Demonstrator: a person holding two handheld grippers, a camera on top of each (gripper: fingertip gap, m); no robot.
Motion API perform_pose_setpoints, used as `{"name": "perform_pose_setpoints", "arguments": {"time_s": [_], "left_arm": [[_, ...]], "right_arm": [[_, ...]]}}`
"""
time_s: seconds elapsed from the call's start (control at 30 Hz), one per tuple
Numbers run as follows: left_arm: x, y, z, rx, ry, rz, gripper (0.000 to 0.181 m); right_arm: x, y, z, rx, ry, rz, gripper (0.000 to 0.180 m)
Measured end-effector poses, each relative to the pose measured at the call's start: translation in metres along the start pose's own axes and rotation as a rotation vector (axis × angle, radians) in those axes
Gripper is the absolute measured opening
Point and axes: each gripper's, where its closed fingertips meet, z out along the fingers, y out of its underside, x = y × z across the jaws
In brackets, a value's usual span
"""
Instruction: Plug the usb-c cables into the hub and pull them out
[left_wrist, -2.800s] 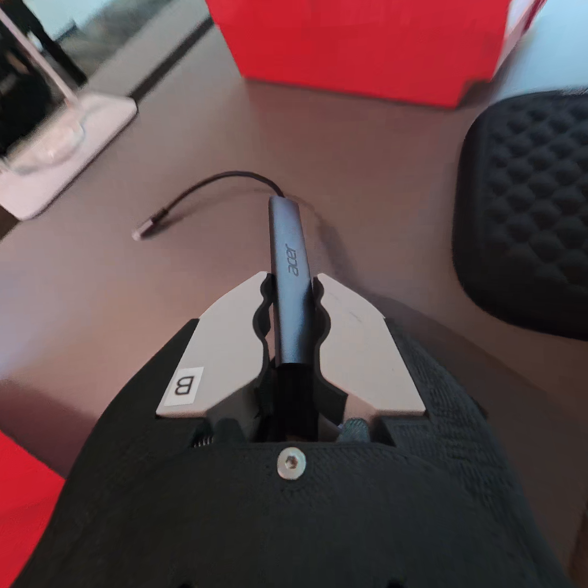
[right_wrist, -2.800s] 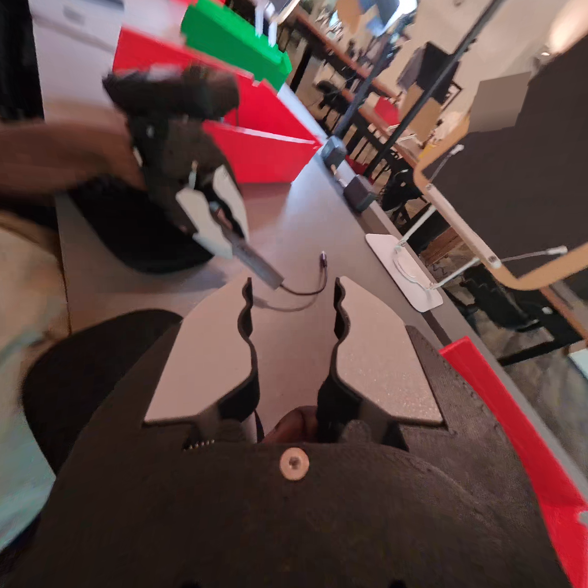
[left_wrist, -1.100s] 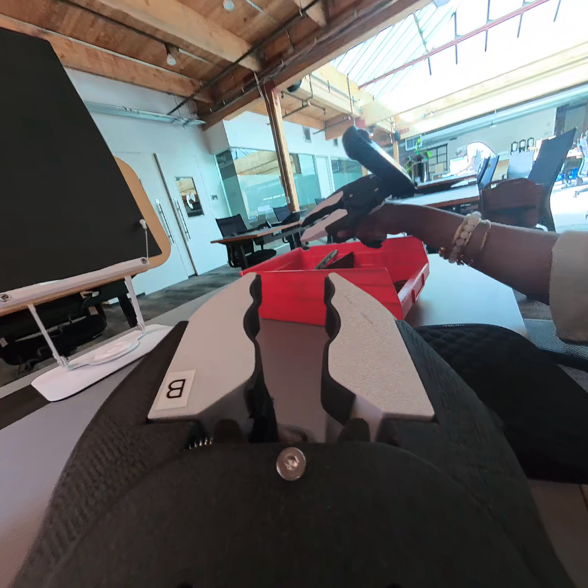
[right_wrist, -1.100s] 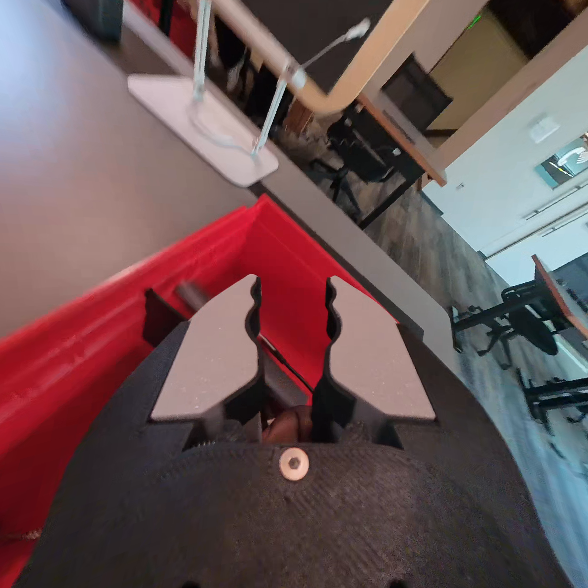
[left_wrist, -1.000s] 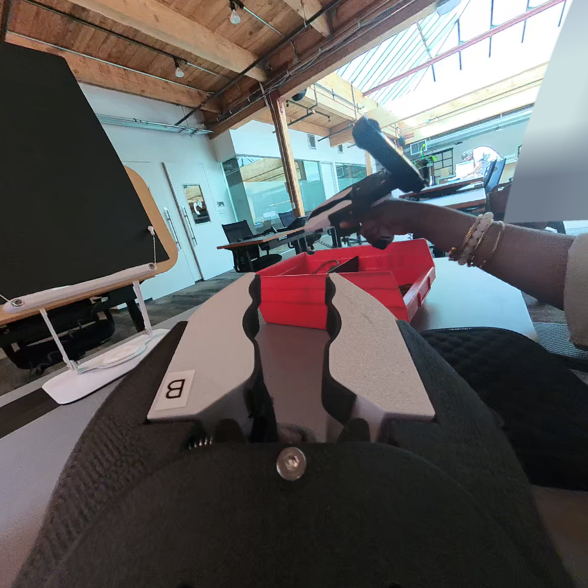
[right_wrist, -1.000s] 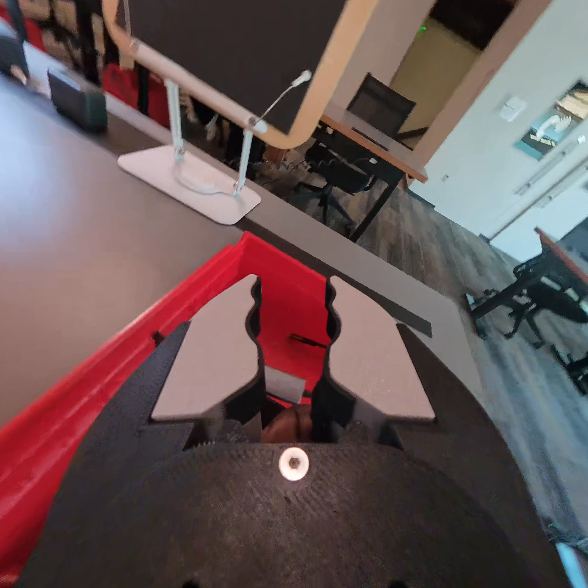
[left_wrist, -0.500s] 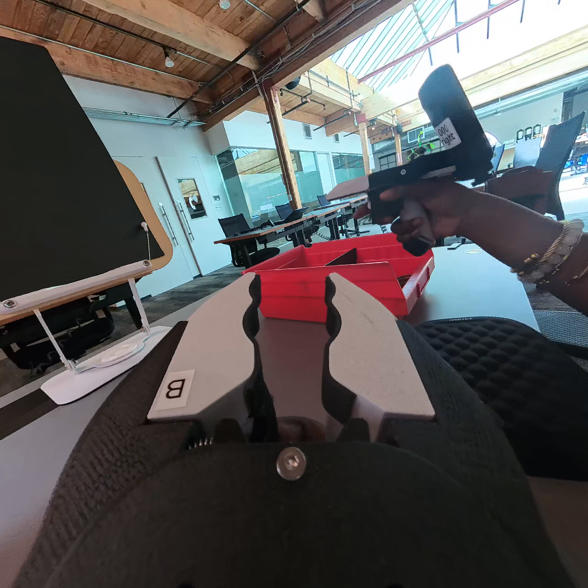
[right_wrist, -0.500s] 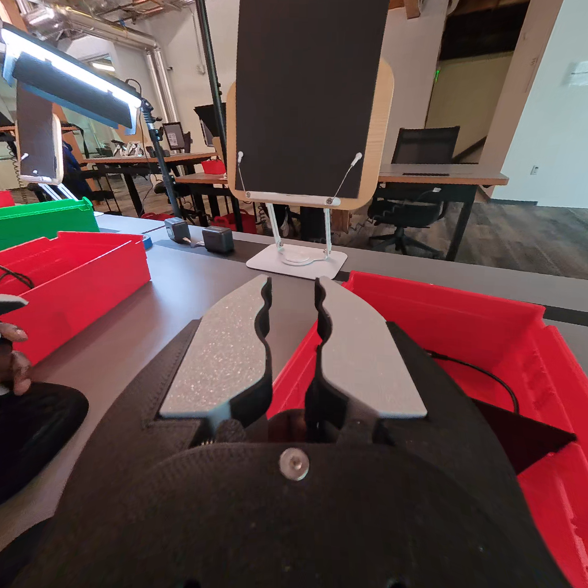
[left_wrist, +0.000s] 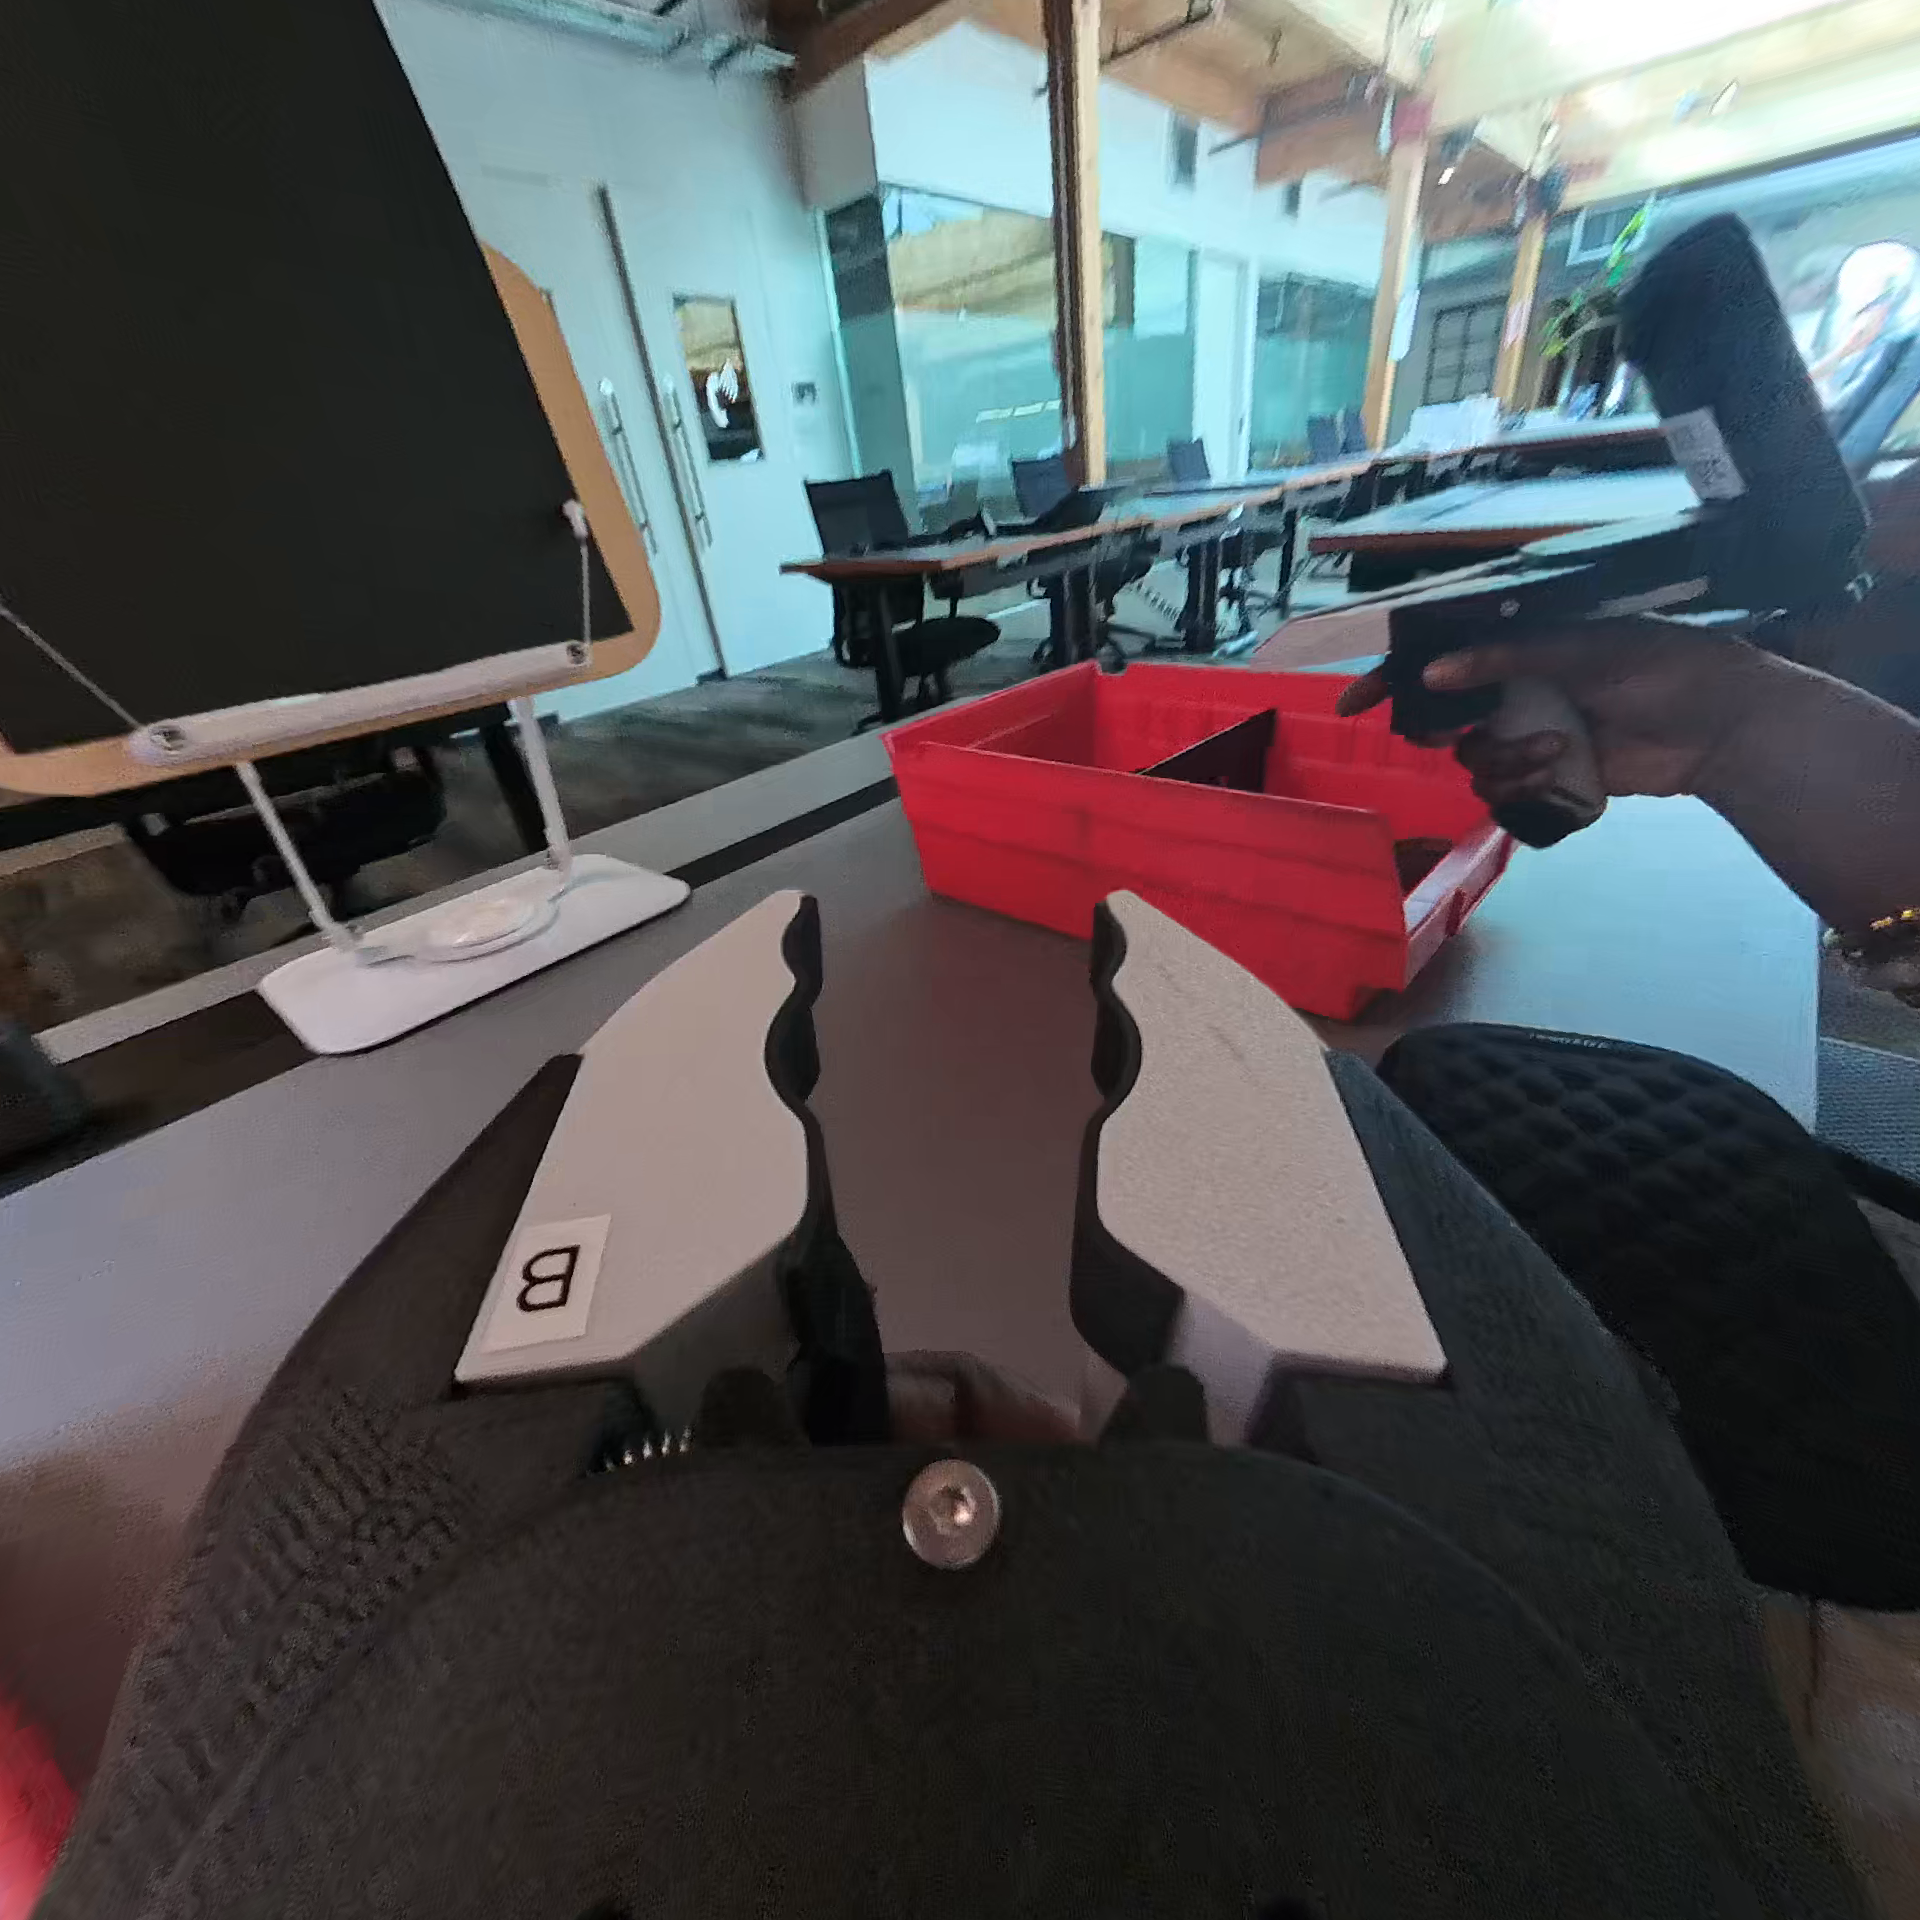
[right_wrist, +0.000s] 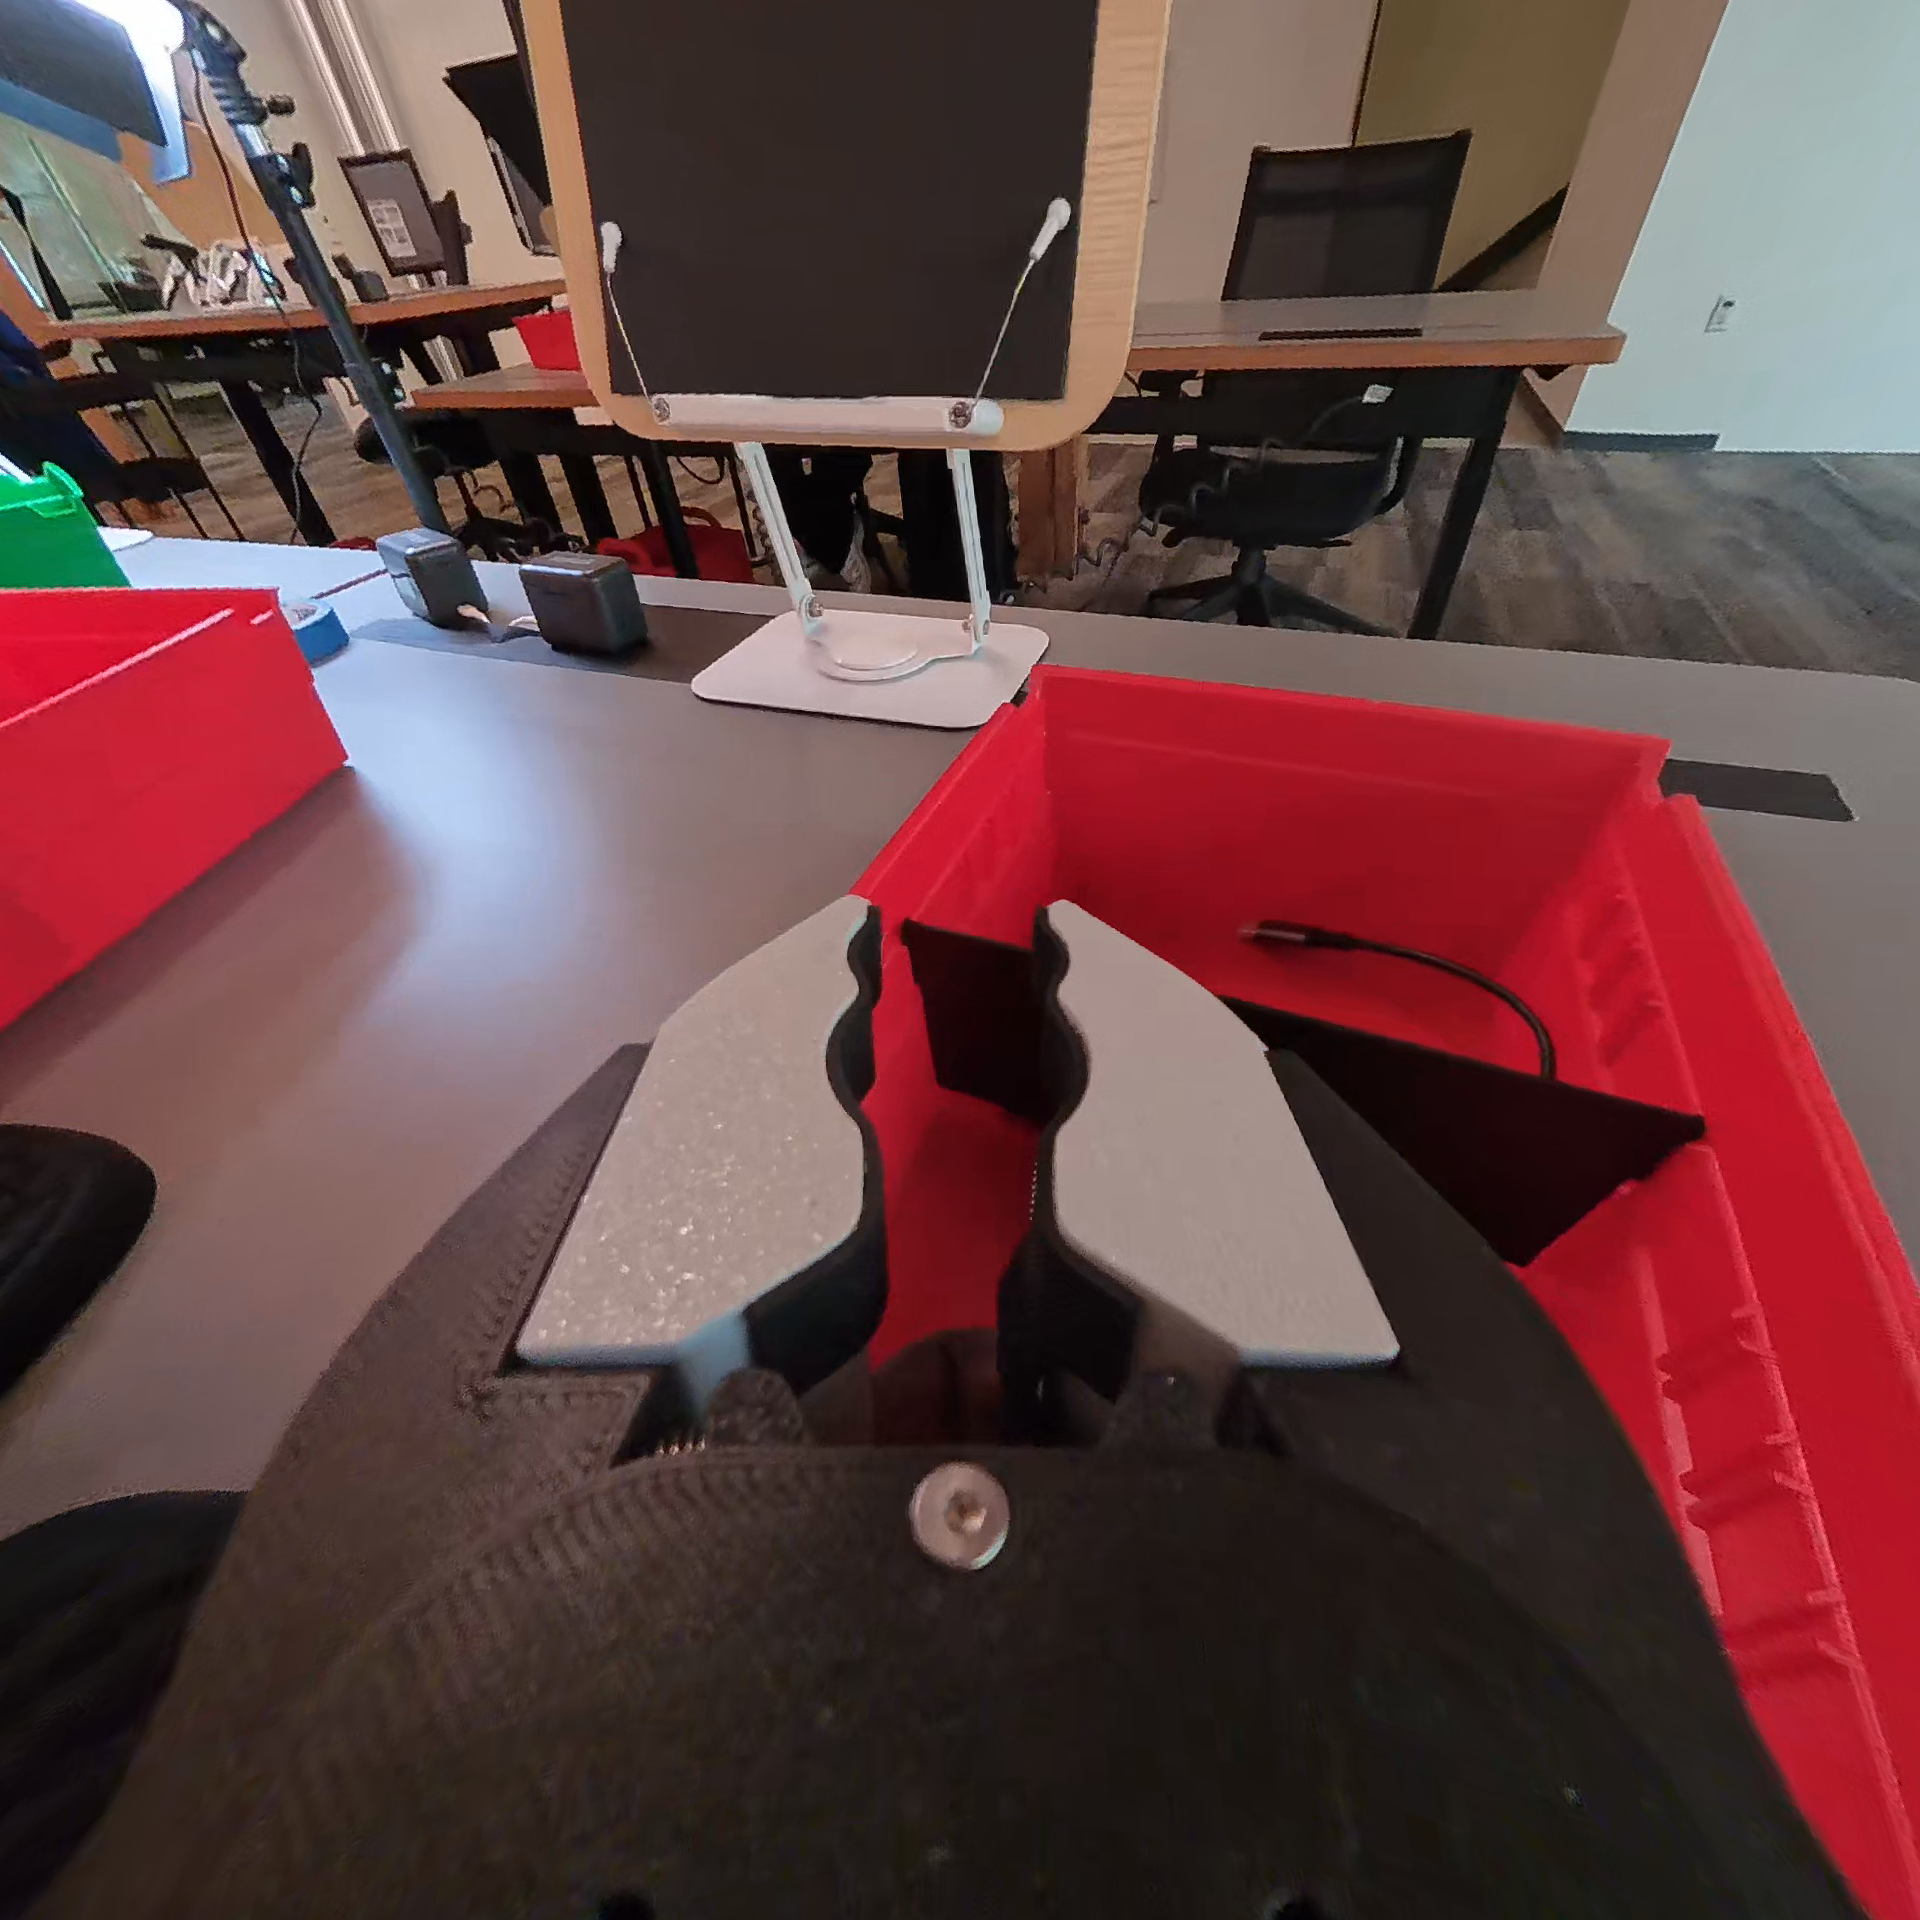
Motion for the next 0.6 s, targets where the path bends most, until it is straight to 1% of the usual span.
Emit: {"name": "perform_pose_setpoints", "arguments": {"time_s": [0.1,0.17,0.2,0.27,0.33,0.43,0.53,0.6], "left_arm": [[-0.016,-0.025,-0.025,-0.039,-0.073,0.045,0.051],[-0.041,-0.037,-0.049,-0.074,-0.183,0.1,0.05],[-0.057,-0.038,-0.062,-0.12,-0.245,0.131,0.049],[-0.094,-0.03,-0.09,-0.267,-0.365,0.175,0.048],[-0.131,-0.018,-0.116,-0.413,-0.467,0.189,0.048],[-0.164,0.007,-0.14,-0.6,-0.462,0.125,0.047],[-0.184,0.03,-0.153,-0.758,-0.447,0.081,0.048],[-0.191,0.042,-0.159,-0.835,-0.452,0.05,0.049]], "right_arm": [[-0.011,0.005,0.006,-0.017,-0.024,-0.03,0.027],[-0.019,0.008,0.01,-0.03,-0.03,-0.067,0.028],[-0.021,0.008,0.012,-0.034,-0.025,-0.091,0.028],[-0.028,0.007,0.013,-0.03,-0.029,-0.114,0.029],[-0.035,0.004,0.014,-0.008,-0.055,-0.087,0.028],[-0.041,0.005,0.017,-0.001,-0.075,-0.07,0.029],[-0.035,0.007,0.018,-0.009,-0.034,-0.106,0.029],[-0.037,0.005,0.017,-0.002,-0.046,-0.098,0.028]]}}
